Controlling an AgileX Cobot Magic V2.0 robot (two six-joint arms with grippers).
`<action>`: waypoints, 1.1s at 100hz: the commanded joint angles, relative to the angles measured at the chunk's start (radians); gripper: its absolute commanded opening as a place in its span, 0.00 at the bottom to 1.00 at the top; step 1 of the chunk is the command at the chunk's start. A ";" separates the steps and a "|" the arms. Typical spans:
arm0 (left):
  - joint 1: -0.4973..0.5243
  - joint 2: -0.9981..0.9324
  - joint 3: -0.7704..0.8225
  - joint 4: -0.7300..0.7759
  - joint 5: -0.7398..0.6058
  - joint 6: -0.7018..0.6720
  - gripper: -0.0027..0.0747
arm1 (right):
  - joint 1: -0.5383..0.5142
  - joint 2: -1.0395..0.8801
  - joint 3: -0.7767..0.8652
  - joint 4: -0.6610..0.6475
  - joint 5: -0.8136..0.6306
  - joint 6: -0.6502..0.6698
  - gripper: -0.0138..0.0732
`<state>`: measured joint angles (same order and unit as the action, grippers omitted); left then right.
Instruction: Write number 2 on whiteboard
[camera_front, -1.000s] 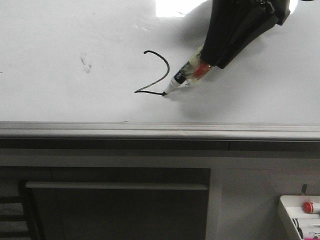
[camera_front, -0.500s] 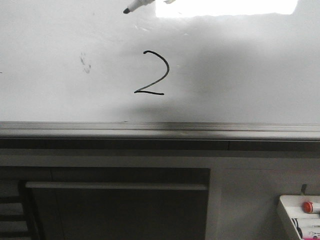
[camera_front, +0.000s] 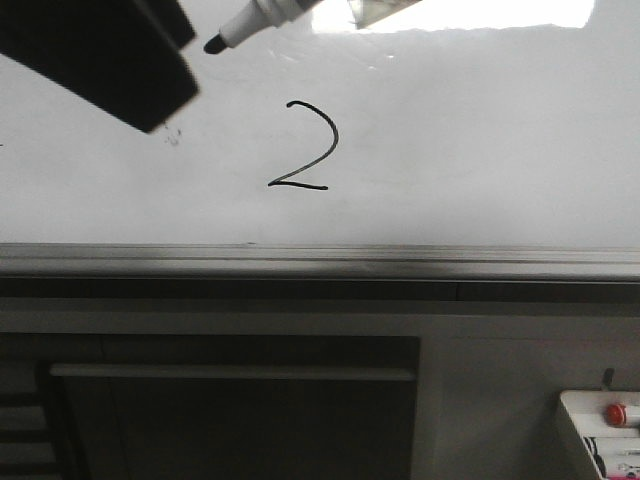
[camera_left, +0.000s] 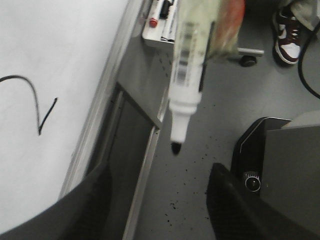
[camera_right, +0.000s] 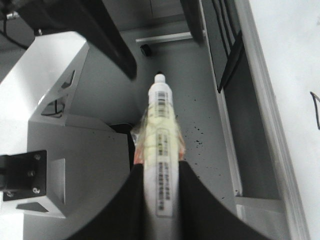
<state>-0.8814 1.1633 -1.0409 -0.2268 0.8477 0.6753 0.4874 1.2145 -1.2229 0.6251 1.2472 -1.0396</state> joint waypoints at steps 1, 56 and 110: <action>-0.029 0.036 -0.068 -0.057 -0.044 0.028 0.54 | 0.005 -0.025 -0.024 0.034 0.011 -0.042 0.18; -0.031 0.086 -0.108 -0.148 -0.110 0.083 0.41 | 0.005 -0.025 -0.024 -0.018 -0.009 -0.042 0.18; -0.031 0.086 -0.108 -0.148 -0.110 0.083 0.10 | 0.005 -0.025 -0.024 0.008 0.007 -0.037 0.20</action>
<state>-0.9050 1.2714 -1.1141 -0.3464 0.7904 0.7596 0.4914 1.2145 -1.2229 0.5759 1.2329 -1.0711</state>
